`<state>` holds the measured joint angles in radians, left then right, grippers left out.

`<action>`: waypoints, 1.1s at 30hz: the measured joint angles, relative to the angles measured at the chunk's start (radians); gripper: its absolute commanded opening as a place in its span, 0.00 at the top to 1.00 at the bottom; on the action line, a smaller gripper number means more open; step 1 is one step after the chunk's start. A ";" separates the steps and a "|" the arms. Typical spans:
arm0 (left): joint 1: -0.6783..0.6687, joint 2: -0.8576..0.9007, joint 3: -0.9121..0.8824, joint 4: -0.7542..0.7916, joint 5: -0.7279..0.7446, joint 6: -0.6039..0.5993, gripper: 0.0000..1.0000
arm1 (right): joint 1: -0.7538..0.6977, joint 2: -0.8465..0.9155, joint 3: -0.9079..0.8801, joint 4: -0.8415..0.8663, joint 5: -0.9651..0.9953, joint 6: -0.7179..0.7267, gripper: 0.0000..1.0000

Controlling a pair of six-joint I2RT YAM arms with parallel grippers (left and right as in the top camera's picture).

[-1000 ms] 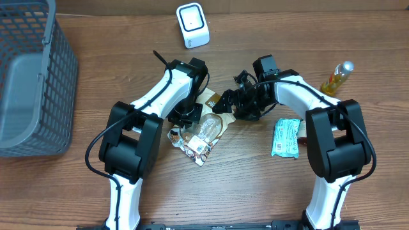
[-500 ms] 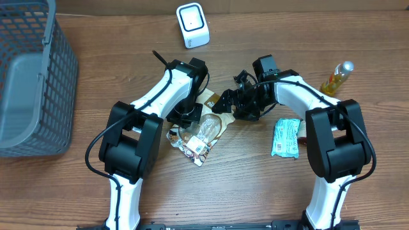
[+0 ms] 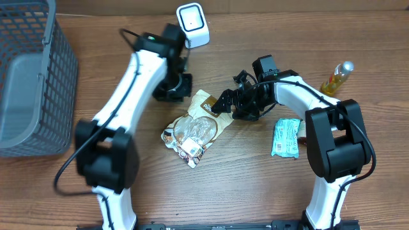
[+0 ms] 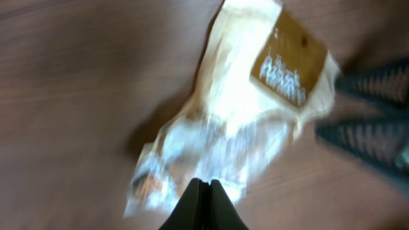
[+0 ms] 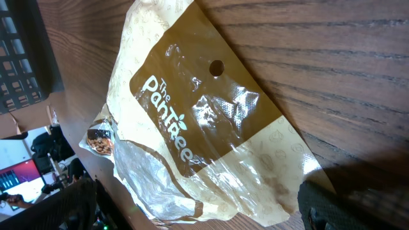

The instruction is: Scan the item barcode

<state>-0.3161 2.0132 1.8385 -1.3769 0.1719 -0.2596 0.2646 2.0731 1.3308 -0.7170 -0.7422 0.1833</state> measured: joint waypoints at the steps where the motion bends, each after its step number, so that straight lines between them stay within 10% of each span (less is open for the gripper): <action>1: 0.005 -0.024 0.003 -0.035 -0.002 0.000 0.96 | 0.000 0.000 0.000 0.000 0.000 0.000 0.02; 10: 0.002 -0.064 -0.151 -0.078 -0.056 -0.024 0.96 | 0.000 0.000 -0.001 0.001 -0.002 0.000 0.01; 33: 0.002 -0.057 -0.578 0.407 -0.106 -0.173 0.90 | 0.000 0.000 -0.002 0.003 -0.006 0.000 0.00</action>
<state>-0.3141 1.9564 1.2606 -0.9699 0.0662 -0.4324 0.2646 2.0731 1.3293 -0.7136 -0.7479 0.1829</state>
